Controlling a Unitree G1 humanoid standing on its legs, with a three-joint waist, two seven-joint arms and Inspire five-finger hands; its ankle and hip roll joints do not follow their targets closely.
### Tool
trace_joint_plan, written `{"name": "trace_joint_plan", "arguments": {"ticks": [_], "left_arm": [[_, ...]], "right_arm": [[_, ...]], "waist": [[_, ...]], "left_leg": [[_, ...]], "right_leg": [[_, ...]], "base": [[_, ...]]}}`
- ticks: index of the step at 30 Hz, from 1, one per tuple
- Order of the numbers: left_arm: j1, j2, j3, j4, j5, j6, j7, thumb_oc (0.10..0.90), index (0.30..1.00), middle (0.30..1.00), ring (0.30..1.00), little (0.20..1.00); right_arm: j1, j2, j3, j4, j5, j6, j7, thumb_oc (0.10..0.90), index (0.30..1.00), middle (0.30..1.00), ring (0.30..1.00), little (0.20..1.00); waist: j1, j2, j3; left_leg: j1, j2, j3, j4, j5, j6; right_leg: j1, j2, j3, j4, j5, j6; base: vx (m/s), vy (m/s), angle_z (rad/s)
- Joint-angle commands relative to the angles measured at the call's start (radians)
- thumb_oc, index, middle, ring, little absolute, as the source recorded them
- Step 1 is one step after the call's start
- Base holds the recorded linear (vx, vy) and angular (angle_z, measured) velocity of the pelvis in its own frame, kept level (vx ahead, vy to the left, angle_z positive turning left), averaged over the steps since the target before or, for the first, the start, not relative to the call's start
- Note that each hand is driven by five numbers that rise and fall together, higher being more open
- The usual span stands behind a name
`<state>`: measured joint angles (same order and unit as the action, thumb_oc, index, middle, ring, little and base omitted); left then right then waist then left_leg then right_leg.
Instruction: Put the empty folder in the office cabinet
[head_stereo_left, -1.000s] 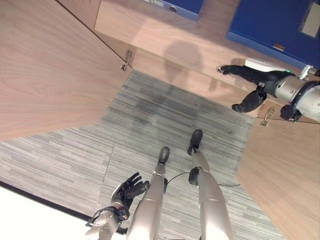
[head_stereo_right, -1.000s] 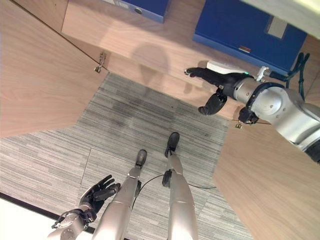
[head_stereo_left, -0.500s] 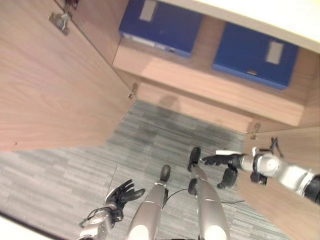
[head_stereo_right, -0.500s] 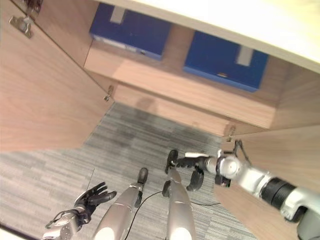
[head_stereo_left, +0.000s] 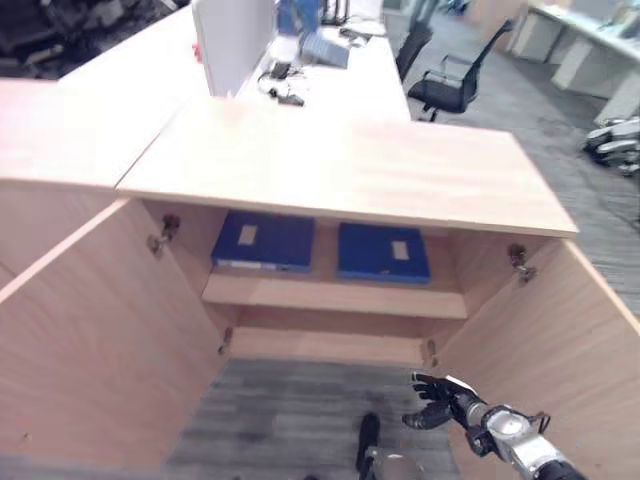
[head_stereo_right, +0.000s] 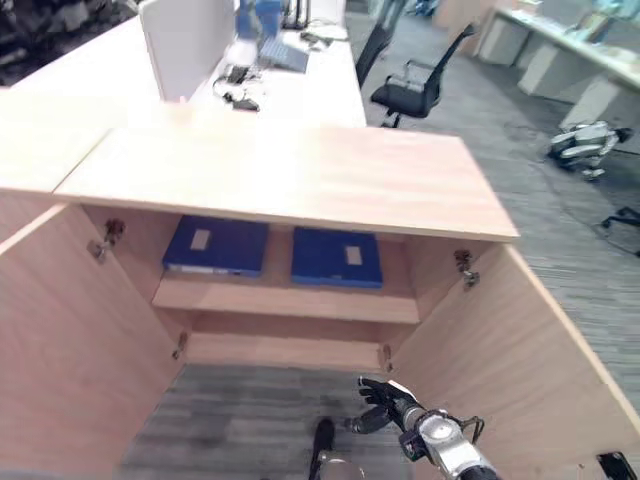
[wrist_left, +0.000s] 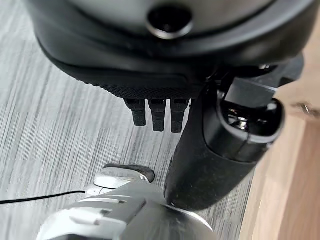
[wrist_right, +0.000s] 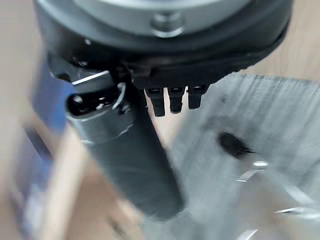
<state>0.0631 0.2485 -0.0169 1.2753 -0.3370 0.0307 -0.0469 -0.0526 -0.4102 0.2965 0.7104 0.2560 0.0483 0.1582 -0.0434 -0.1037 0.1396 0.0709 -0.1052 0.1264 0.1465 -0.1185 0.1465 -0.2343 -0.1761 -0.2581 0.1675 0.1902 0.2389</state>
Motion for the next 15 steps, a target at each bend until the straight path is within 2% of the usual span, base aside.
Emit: {"name": "trace_joint_plan", "arguments": {"ticks": [1, 6, 8, 12, 15], "left_arm": [[-0.004, -0.003, -0.013, -0.036, 0.04, 0.0, 0.013, 0.8, 0.9, 0.9, 0.9, 0.9], [0.007, -0.011, -0.004, -0.024, 0.044, 0.005, 0.033, 0.8, 0.9, 0.9, 0.9, 0.9], [0.007, -0.019, -0.011, -0.016, 0.039, 0.005, 0.039, 0.8, 0.9, 0.9, 0.9, 0.9], [0.013, -0.035, -0.014, -0.001, 0.045, 0.007, 0.047, 0.8, 0.9, 0.9, 0.9, 0.9], [0.016, -0.042, -0.018, -0.007, 0.041, 0.007, 0.048, 0.8, 0.9, 0.9, 0.9, 0.9]], "right_arm": [[-0.119, -0.046, -0.063, -0.019, 0.052, -0.056, -0.154, 0.8, 0.9, 0.9, 0.9, 0.9], [-0.009, 0.019, -0.17, 0.051, 0.036, -0.049, -0.224, 0.8, 0.9, 0.9, 0.9, 0.9], [0.006, 0.038, -0.199, 0.114, 0.048, -0.045, -0.251, 0.8, 0.9, 0.9, 0.9, 0.9], [0.053, 0.091, -0.241, 0.179, 0.121, -0.048, -0.28, 0.8, 0.9, 0.9, 0.9, 0.9], [0.07, 0.095, -0.25, 0.179, 0.142, -0.05, -0.285, 0.8, 0.9, 0.9, 0.9, 0.9]], "waist": [[0.037, 0.032, 0.027], [0.033, 0.069, -0.03], [0.03, 0.068, -0.049], [0.005, 0.066, -0.08], [-0.003, 0.065, -0.087]], "left_leg": [[0.029, 0.006, -0.02, -0.133, -0.015, -0.04], [0.021, 0.041, 0.023, -0.21, 0.039, -0.052], [0.015, 0.039, 0.04, -0.227, 0.048, -0.058], [0.0, 0.05, 0.089, -0.234, 0.054, -0.077], [-0.003, 0.054, 0.101, -0.234, 0.054, -0.082]], "right_leg": [[0.026, 0.009, -0.021, 0.009, 0.033, -0.058], [0.098, 0.001, 0.01, 0.048, -0.045, -0.081], [0.133, 0.011, 0.026, 0.012, -0.053, -0.077], [0.157, 0.082, 0.091, -0.109, -0.096, -0.091], [0.167, 0.096, 0.109, -0.139, -0.099, -0.096]], "base": [[-0.17, 0.066, -0.95], [-0.02, 0.02, -0.48], [0.02, 0.007, -0.27], [0.02, -0.035, -0.49], [0.01, -0.041, -0.49]]}}
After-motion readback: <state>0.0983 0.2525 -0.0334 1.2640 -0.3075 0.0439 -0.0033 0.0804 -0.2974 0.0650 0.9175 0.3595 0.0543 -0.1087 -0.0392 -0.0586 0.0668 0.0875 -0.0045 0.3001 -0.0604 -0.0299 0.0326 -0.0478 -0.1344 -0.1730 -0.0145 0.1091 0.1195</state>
